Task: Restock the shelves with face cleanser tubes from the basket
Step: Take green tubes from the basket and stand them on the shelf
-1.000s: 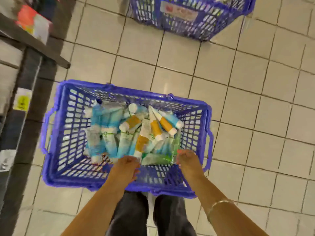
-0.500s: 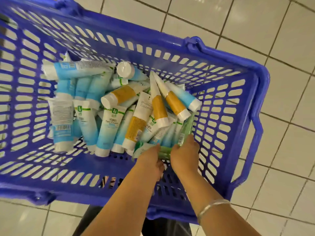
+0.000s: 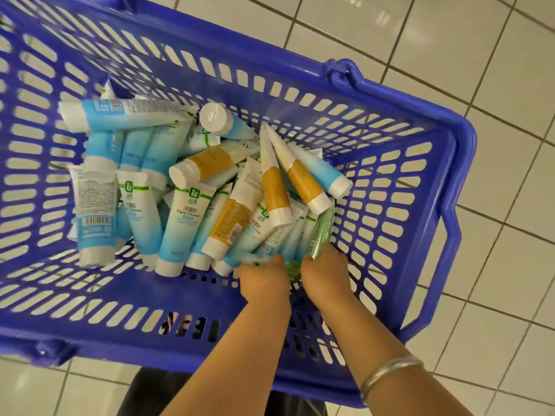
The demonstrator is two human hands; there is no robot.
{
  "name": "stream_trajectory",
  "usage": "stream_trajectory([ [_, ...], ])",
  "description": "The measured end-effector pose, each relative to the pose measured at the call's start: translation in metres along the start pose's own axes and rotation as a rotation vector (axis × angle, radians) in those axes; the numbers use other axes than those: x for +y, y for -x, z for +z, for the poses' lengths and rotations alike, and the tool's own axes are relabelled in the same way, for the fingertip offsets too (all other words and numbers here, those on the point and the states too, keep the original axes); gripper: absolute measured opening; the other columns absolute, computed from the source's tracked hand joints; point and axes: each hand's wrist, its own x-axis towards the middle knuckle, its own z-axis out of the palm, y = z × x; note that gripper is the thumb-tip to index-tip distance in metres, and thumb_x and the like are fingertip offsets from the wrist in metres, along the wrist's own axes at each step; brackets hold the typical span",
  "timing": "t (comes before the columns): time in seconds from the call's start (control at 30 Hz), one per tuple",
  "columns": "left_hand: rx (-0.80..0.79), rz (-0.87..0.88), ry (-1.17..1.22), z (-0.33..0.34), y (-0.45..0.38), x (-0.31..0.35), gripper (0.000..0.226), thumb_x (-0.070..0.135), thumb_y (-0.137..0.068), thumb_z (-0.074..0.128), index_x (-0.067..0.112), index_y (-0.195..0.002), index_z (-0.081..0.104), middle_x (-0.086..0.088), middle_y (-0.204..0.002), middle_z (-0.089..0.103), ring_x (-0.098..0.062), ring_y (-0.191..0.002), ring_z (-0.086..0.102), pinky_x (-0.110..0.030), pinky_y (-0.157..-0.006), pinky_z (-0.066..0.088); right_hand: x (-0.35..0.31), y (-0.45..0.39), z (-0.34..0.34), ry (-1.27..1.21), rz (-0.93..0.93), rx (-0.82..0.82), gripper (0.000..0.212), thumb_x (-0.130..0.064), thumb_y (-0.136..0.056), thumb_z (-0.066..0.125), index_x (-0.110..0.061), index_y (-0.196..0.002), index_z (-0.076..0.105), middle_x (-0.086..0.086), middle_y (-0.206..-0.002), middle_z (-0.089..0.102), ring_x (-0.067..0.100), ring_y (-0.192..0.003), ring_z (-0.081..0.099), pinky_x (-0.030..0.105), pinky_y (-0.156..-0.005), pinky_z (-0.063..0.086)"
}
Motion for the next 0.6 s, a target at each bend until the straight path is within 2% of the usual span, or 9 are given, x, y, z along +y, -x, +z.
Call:
stream_trajectory([
  [0.1, -0.05, 0.276, -0.126, -0.019, 0.011, 0.0, 0.037, 0.02, -0.084, 0.066, 0.009, -0.114, 0.049, 0.003, -0.082, 0.06, -0.004, -0.062, 0.051, -0.013, -0.046, 0.037, 0.001, -0.005, 0.003, -0.086, 0.039, 0.023, 0.037, -0.01, -0.091, 0.042, -0.002, -0.127, 0.044, 0.021, -0.123, 0.052, 0.029, -0.098, 0.056, 0.021, -0.052, 0.034],
  [0.17, -0.121, 0.42, -0.174, -0.039, 0.009, 0.011, 0.032, 0.025, -0.083, 0.067, 0.017, -0.111, 0.055, 0.012, -0.077, 0.06, 0.003, -0.065, 0.053, -0.009, -0.044, 0.039, -0.002, -0.007, 0.005, -0.135, 0.066, 0.036, 0.038, -0.01, -0.091, 0.043, -0.004, -0.128, 0.043, 0.019, -0.122, 0.054, 0.031, -0.103, 0.058, 0.022, -0.058, 0.038],
  [0.23, -0.189, 0.539, -0.188, -0.059, 0.005, 0.026, 0.021, 0.027, -0.081, 0.067, 0.019, -0.099, 0.061, 0.014, -0.077, 0.065, 0.002, -0.072, 0.059, -0.006, -0.049, 0.043, -0.008, -0.011, 0.01, -0.192, 0.116, 0.028, 0.041, -0.008, -0.091, 0.045, -0.004, -0.131, 0.04, 0.018, -0.124, 0.054, 0.03, -0.1, 0.058, 0.021, -0.056, 0.039],
  [0.27, -0.241, 0.553, -0.142, -0.068, 0.004, 0.034, 0.014, 0.027, -0.081, 0.067, 0.02, -0.092, 0.063, 0.013, -0.074, 0.067, -0.001, -0.074, 0.062, -0.006, -0.053, 0.045, -0.012, -0.013, 0.012, -0.201, 0.155, 0.029, 0.043, -0.008, -0.091, 0.046, -0.003, -0.133, 0.038, 0.019, -0.127, 0.051, 0.03, -0.1, 0.057, 0.022, -0.058, 0.041],
  [0.33, -0.343, 0.539, -0.036, -0.081, 0.001, 0.051, 0.004, 0.023, -0.083, 0.065, 0.025, -0.086, 0.062, 0.014, -0.069, 0.069, -0.004, -0.074, 0.066, -0.011, -0.062, 0.051, -0.019, -0.018, 0.016, -0.127, 0.224, 0.047, 0.046, -0.011, -0.089, 0.048, 0.001, -0.132, 0.037, 0.023, -0.133, 0.044, 0.035, -0.111, 0.053, 0.032, -0.073, 0.047],
  [0.4, -0.465, 0.488, 0.063, -0.088, -0.002, 0.062, 0.005, 0.026, -0.084, 0.063, 0.027, -0.088, 0.063, 0.014, -0.072, 0.071, -0.004, -0.073, 0.069, -0.019, -0.061, 0.055, -0.021, -0.021, 0.02, -0.065, 0.269, 0.06, 0.049, -0.014, -0.087, 0.051, 0.002, -0.132, 0.038, 0.023, -0.136, 0.04, 0.037, -0.121, 0.045, 0.041, -0.094, 0.045],
  [0.43, -0.512, 0.451, 0.095, -0.09, -0.002, 0.067, 0.012, 0.033, -0.079, 0.064, 0.027, -0.09, 0.064, 0.01, -0.075, 0.072, -0.007, -0.074, 0.07, -0.024, -0.062, 0.057, -0.021, -0.021, 0.022, -0.036, 0.303, 0.068, 0.053, -0.015, -0.087, 0.054, 0.001, -0.134, 0.034, 0.021, -0.138, 0.036, 0.036, -0.124, 0.042, 0.041, -0.098, 0.043],
  [0.5, -0.555, 0.391, 0.142, -0.093, -0.005, 0.07, 0.036, 0.048, -0.063, 0.067, 0.026, -0.091, 0.065, 0.002, -0.079, 0.074, -0.015, -0.074, 0.071, -0.034, -0.065, 0.059, -0.019, -0.019, 0.023, 0.011, 0.295, 0.086, 0.059, -0.013, -0.087, 0.057, 0.0, -0.136, 0.029, 0.019, -0.14, 0.03, 0.035, -0.126, 0.037, 0.04, -0.096, 0.04],
  [0.6, -0.567, 0.366, 0.172, -0.093, -0.009, 0.07, 0.047, 0.052, -0.058, 0.067, 0.023, -0.096, 0.064, -0.002, -0.082, 0.074, -0.018, -0.071, 0.071, -0.033, -0.062, 0.059, -0.011, -0.02, 0.021, -0.141, 0.202, 0.084, 0.047, -0.002, -0.085, 0.055, 0.001, -0.128, 0.035, 0.021, -0.129, 0.044, 0.034, -0.111, 0.049, 0.037, -0.08, 0.042],
])
